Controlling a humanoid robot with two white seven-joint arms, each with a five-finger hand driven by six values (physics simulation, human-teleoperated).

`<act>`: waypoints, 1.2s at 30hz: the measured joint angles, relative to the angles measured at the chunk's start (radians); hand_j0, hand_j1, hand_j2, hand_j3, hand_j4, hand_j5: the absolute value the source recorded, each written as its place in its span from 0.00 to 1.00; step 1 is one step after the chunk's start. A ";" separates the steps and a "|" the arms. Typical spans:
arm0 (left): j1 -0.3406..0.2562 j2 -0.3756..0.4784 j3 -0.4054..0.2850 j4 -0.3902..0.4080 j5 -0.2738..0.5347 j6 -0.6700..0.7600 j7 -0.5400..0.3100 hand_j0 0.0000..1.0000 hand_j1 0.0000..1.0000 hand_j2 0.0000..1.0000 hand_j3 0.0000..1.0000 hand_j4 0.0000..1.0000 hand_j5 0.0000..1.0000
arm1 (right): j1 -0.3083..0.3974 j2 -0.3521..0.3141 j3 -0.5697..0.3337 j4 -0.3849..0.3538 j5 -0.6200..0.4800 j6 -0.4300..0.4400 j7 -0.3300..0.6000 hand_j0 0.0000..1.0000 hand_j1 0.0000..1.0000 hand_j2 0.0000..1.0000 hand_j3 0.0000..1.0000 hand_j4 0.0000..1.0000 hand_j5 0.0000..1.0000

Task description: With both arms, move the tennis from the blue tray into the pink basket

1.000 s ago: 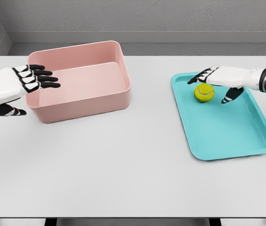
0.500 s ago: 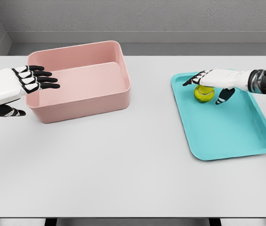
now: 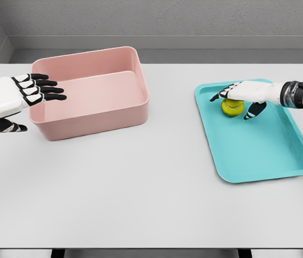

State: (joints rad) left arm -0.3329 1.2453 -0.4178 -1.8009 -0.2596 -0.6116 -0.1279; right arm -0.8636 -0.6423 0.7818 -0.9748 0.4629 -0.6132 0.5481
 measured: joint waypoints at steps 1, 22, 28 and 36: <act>0.000 0.000 0.000 0.000 0.000 0.000 0.000 1.00 1.00 1.00 1.00 1.00 1.00 | 0.000 0.000 -0.001 0.001 0.000 0.000 0.000 0.88 0.88 0.88 0.88 0.88 0.88; -0.002 0.006 0.000 0.000 0.001 0.000 0.000 1.00 1.00 1.00 1.00 1.00 1.00 | 0.000 0.010 -0.002 0.027 0.005 0.000 -0.003 0.80 0.80 0.80 0.80 0.80 0.80; -0.002 0.005 0.000 0.000 0.007 0.000 0.000 1.00 1.00 1.00 1.00 1.00 1.00 | 0.000 0.011 -0.005 0.028 0.005 0.000 -0.005 0.64 0.64 0.64 0.64 0.64 0.64; -0.003 0.005 0.001 0.000 0.009 0.000 0.000 1.00 1.00 1.00 1.00 1.00 1.00 | 0.000 0.011 -0.008 0.028 0.007 0.000 -0.006 0.59 0.59 0.59 0.59 0.59 0.59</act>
State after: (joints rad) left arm -0.3359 1.2506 -0.4163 -1.8009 -0.2509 -0.6116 -0.1279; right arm -0.8636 -0.6313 0.7742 -0.9463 0.4694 -0.6128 0.5424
